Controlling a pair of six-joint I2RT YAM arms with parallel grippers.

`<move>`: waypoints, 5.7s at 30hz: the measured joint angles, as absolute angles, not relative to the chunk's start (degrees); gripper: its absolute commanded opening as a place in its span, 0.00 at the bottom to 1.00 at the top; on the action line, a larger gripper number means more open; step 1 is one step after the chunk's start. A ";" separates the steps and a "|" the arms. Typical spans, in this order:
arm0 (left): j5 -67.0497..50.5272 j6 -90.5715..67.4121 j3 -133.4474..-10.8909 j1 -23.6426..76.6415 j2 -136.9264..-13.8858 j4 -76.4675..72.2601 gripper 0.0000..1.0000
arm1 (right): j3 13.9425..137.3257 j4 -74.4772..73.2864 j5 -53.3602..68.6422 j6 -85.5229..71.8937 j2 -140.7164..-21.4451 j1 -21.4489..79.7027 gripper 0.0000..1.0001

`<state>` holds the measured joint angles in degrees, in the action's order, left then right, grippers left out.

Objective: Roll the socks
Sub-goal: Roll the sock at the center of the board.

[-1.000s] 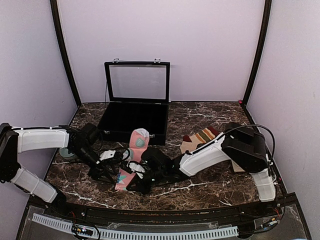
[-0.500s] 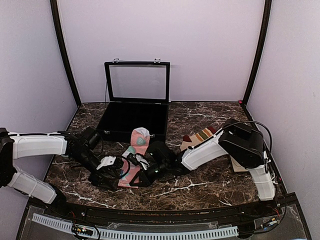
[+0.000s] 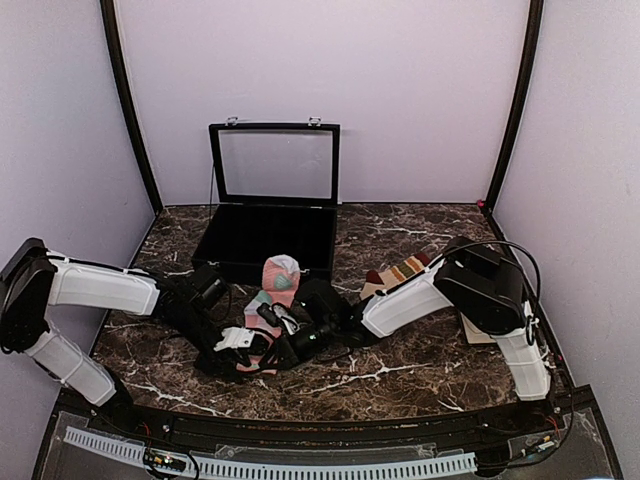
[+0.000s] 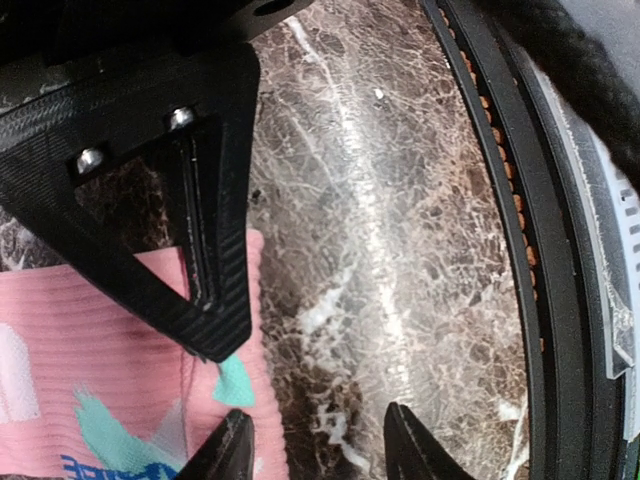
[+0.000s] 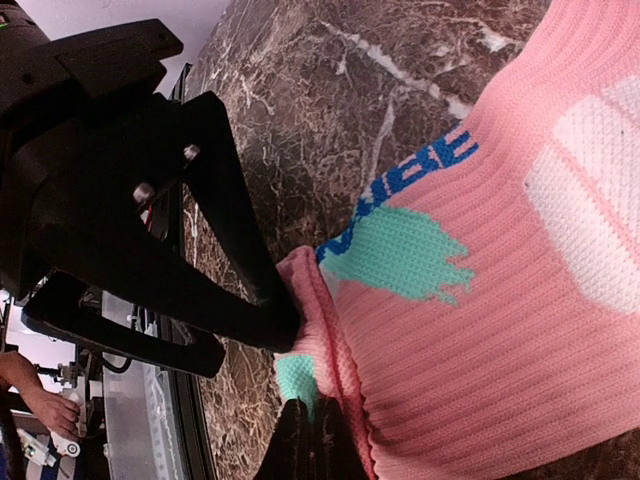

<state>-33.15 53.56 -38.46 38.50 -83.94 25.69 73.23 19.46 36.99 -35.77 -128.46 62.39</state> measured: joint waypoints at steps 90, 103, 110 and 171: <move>-48.64 51.44 -58.96 31.00 -111.22 53.65 0.15 | 46.81 41.82 -0.69 8.73 -105.93 78.24 0.47; -46.81 50.74 -59.66 30.96 -111.33 53.80 0.15 | 58.94 36.16 6.94 18.72 -119.26 76.88 0.37; -46.59 50.54 -59.66 30.96 -111.31 53.47 0.15 | 62.74 33.91 8.38 20.38 -122.72 74.56 0.32; -42.00 49.25 -42.04 34.85 -83.44 31.22 0.53 | 70.76 26.87 40.75 -41.65 -129.54 62.02 0.00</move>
<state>-42.00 49.25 -42.04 34.85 -83.44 31.22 70.76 26.87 40.75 -41.65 -129.54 62.02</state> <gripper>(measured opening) 0.568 0.031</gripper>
